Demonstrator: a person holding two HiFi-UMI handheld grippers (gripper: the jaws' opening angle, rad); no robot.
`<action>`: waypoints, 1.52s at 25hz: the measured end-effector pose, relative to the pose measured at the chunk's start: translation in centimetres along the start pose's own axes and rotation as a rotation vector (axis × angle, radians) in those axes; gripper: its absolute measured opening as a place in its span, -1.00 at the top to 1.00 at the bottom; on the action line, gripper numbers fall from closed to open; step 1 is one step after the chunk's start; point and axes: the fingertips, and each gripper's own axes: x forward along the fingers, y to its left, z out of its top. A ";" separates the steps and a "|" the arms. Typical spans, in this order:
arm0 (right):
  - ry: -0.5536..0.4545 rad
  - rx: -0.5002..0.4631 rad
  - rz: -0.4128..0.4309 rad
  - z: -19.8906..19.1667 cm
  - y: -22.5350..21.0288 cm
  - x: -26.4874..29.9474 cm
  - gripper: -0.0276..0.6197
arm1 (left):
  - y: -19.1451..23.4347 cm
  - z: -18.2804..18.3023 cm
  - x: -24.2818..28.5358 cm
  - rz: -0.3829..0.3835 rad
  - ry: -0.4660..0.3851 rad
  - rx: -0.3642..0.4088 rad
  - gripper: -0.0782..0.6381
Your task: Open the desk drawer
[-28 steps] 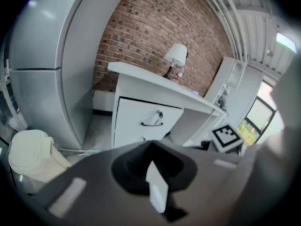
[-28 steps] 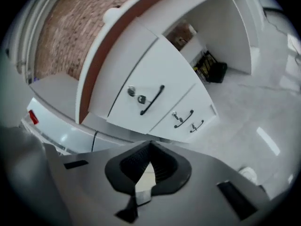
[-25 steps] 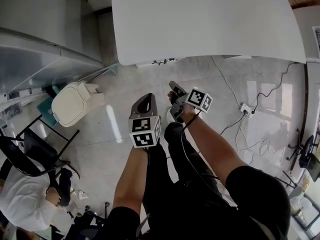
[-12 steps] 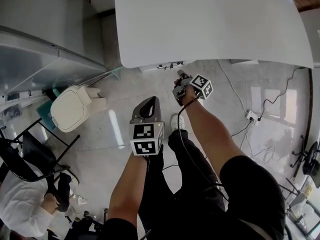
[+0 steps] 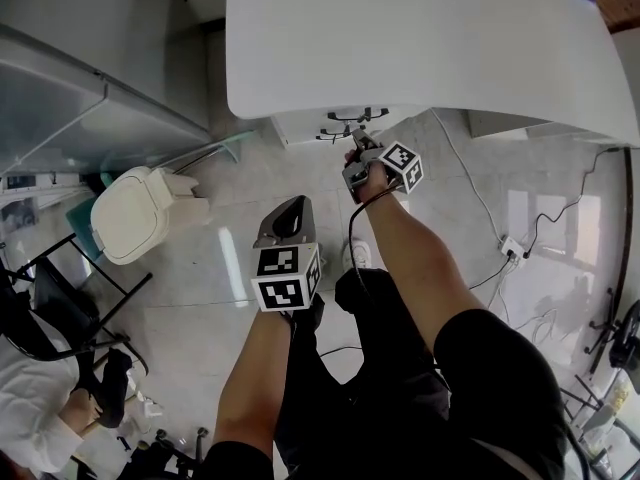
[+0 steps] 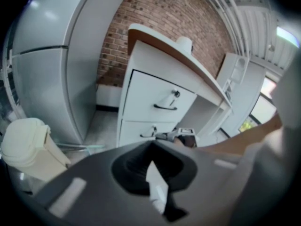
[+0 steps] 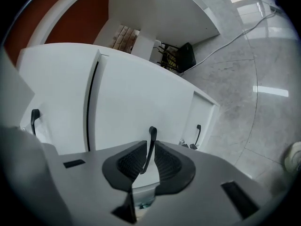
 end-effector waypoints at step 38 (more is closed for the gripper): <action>0.069 0.029 -0.046 -4.1 -5.1 -8.1 0.85 | -2.3 -3.8 -3.1 -0.069 0.104 0.049 0.79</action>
